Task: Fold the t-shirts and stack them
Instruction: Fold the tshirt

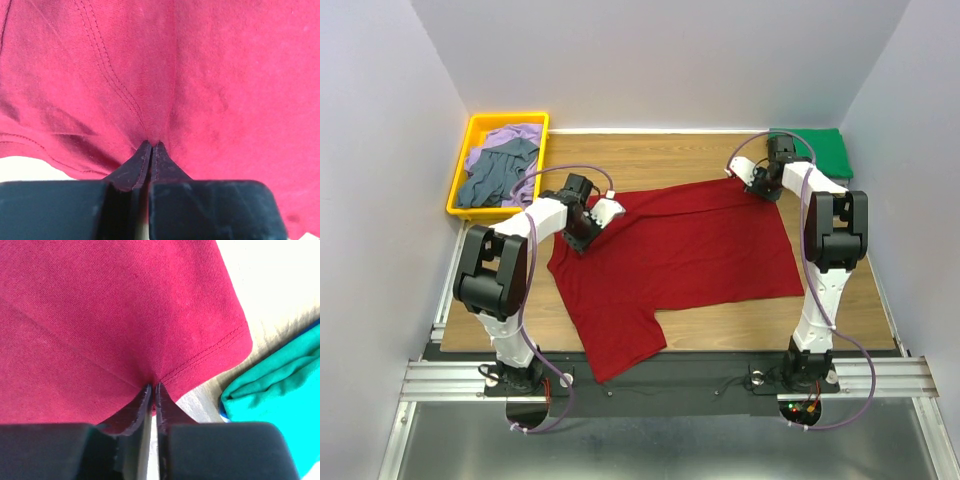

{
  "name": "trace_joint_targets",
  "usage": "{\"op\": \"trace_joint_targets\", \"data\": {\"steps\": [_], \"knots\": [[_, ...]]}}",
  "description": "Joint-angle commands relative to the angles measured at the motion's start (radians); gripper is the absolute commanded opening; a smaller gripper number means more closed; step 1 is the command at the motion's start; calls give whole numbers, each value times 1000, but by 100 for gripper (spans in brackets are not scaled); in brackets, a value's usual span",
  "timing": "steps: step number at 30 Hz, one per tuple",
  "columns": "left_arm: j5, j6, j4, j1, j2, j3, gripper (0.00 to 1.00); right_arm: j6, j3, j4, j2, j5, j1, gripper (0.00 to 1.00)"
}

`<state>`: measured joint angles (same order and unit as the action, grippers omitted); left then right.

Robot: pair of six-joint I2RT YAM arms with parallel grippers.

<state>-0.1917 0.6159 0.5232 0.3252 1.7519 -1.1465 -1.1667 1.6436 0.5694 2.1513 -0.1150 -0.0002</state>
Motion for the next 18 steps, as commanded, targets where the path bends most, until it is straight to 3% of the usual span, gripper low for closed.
{"op": "trace_joint_targets", "data": {"steps": [1,18], "knots": [[-23,5,47,3,-68,-56,0,-31,33,0,-10,18,-1,6],[-63,27,253,8,-150,-185,0,-36,74,0,-27,11,-1,3]]}}
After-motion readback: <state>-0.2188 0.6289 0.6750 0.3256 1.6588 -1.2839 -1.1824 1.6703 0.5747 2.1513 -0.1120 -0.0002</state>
